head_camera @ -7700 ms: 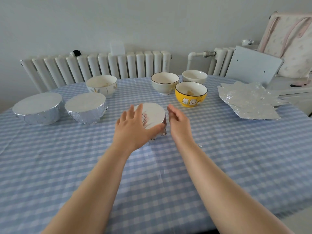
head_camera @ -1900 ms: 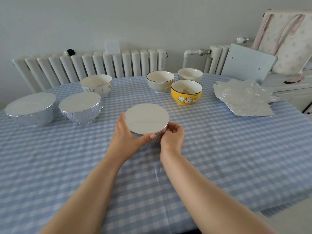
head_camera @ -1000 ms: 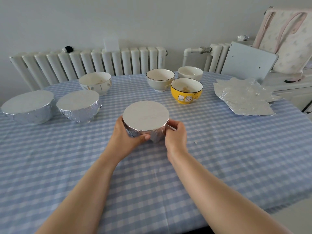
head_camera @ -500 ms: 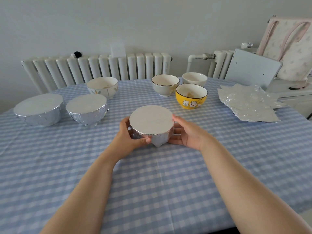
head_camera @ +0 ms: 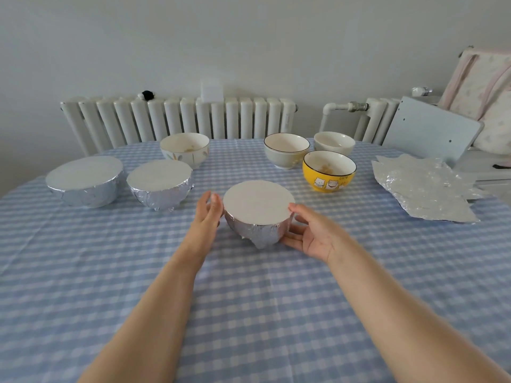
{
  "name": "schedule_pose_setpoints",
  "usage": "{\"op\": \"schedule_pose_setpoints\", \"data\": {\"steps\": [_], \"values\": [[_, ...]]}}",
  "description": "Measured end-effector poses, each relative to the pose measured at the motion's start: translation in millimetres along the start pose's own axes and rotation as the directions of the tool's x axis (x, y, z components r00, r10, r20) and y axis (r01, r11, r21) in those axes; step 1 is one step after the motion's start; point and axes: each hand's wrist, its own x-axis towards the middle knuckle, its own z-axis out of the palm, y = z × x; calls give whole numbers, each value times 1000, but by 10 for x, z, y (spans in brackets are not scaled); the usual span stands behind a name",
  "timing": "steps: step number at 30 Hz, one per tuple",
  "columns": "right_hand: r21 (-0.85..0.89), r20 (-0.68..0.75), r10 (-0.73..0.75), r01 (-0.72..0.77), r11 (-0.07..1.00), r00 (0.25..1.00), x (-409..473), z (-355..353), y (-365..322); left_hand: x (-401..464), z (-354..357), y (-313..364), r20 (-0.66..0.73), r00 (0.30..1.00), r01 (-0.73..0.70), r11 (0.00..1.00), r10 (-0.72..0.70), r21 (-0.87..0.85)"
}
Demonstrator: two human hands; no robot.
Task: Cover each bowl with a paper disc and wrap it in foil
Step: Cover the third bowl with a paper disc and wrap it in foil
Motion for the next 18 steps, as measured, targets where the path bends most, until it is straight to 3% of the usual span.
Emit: {"op": "schedule_pose_setpoints", "data": {"steps": [4,12,18], "values": [[116,-46,4,1,993,999,29,231,40,73,26,-7,-175,983,49,996,-63,-81],[273,-93,-63,87,958,994,284,757,108,163,-29,-35,-318,938,90,984,-135,-153],[282,-112,-91,119,952,990,594,1096,-36,179,-29,-36,-351,919,119,975,-180,-188]]}}
